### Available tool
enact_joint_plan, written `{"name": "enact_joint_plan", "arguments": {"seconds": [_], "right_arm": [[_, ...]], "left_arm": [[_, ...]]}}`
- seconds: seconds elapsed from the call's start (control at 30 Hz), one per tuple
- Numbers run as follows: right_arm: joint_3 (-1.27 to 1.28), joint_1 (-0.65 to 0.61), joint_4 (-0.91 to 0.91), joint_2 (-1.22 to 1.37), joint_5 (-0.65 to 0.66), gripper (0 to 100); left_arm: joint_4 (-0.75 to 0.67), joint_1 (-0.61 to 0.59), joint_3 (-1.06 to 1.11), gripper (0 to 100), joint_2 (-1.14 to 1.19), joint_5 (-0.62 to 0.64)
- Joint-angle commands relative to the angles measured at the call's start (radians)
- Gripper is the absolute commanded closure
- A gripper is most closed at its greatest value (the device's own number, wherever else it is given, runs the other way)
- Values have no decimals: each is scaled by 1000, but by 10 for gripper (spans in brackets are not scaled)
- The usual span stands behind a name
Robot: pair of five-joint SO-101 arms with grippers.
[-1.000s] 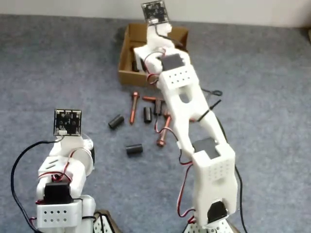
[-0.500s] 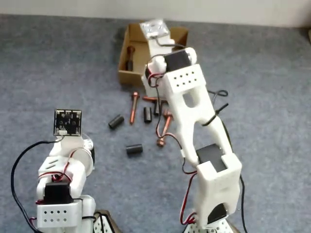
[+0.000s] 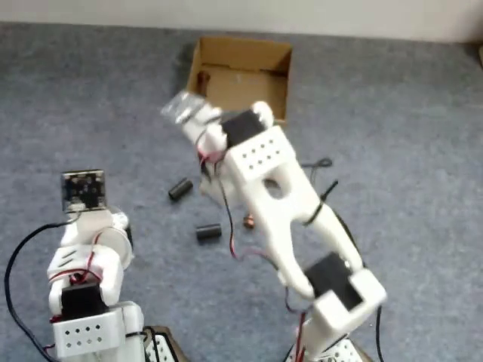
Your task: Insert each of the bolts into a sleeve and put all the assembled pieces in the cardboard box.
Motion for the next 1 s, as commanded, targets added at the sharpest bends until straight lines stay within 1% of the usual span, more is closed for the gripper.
{"name": "enact_joint_plan", "arguments": {"seconds": [0.0,0.2,0.27,0.33,0.43,0.53,0.63,0.73,0.87,0.97], "right_arm": [[216,-70,-122,-165,23,865],[608,-179,-387,-236,94,864],[696,-205,-458,-236,118,863],[731,-231,-512,-232,137,860],[737,-257,-552,-189,141,803],[697,-254,-581,-105,141,754],[622,-232,-578,-30,141,752],[562,-214,-576,-27,141,752],[544,-203,-585,-67,141,752],[547,-203,-641,-44,141,752]], "left_arm": [[-25,-68,-35,993,-5,2],[-25,-88,-39,993,-5,3],[-25,-88,-39,993,-5,3],[-25,-88,-39,993,-5,3],[-25,-88,-39,993,-5,3],[-25,-87,-39,993,-5,3],[-25,-87,-39,993,-5,3],[-25,-87,-39,993,-7,3],[-25,-84,-39,993,-7,3],[-25,-84,-39,993,-7,3]]}}
